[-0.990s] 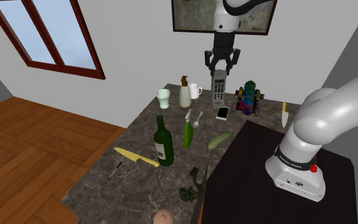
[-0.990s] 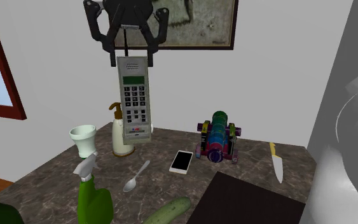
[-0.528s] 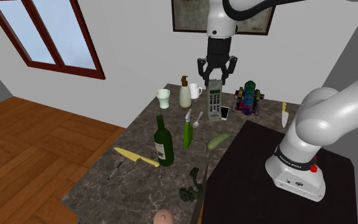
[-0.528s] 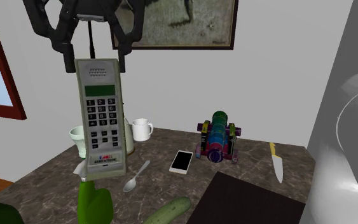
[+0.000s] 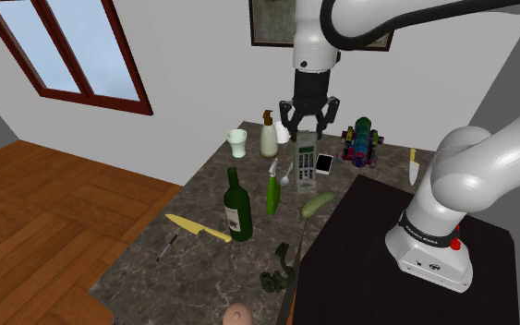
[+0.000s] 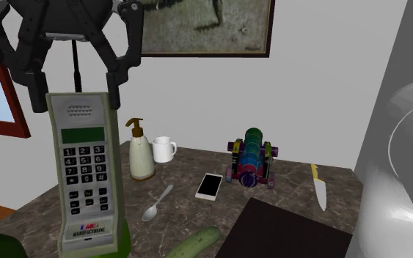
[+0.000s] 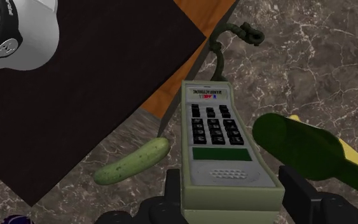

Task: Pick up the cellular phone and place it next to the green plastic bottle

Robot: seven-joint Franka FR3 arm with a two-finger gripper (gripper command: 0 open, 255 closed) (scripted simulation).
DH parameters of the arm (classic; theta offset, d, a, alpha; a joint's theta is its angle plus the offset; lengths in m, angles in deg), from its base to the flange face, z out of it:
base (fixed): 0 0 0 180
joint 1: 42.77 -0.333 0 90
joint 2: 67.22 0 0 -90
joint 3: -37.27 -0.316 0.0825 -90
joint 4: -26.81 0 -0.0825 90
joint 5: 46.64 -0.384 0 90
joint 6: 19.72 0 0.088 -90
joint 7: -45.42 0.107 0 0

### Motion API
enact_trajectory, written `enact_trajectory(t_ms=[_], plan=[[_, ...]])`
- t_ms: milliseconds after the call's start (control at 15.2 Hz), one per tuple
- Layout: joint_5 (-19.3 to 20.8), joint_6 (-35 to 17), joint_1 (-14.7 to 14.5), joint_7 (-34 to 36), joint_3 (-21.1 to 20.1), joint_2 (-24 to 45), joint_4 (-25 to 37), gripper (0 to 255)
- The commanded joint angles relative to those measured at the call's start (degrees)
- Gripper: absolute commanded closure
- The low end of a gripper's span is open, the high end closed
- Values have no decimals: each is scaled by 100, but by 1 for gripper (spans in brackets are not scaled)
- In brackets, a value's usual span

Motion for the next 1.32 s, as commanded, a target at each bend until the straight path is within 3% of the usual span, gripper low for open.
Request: enact_trajectory(t_ms=[0, 1254], plan=[[-24, -158, -9, -17, -19, -11, -163, 255], [-253, -1753, -79, -164, -259, 382, -1371, 255]])
